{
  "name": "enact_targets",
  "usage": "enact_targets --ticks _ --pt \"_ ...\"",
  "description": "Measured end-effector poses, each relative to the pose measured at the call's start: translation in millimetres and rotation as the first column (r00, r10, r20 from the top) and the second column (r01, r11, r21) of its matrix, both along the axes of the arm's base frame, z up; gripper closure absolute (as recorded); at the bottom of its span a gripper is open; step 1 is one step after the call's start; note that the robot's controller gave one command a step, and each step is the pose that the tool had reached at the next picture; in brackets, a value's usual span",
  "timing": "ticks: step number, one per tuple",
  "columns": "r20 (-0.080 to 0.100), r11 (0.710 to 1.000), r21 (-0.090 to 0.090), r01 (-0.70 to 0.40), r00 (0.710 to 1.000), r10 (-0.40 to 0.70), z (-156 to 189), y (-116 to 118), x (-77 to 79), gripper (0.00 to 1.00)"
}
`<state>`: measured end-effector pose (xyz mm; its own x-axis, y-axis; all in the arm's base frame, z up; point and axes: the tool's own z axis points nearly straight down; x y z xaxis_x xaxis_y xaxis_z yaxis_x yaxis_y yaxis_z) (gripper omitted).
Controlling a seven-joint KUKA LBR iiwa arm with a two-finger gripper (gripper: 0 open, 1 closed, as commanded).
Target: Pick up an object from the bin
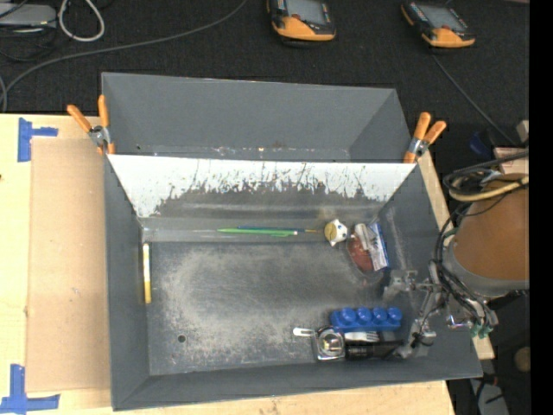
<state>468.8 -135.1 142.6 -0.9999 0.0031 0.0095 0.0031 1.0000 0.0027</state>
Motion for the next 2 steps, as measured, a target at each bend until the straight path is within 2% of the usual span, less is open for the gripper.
enact_targets --ticks 1,2 --pt "0.007 1.000 -0.002 -0.005 1.000 0.005 3 1 2.2 0.00" --pt "0.005 1.000 -0.001 -0.032 0.999 0.032 -75 9 34.2 0.00"
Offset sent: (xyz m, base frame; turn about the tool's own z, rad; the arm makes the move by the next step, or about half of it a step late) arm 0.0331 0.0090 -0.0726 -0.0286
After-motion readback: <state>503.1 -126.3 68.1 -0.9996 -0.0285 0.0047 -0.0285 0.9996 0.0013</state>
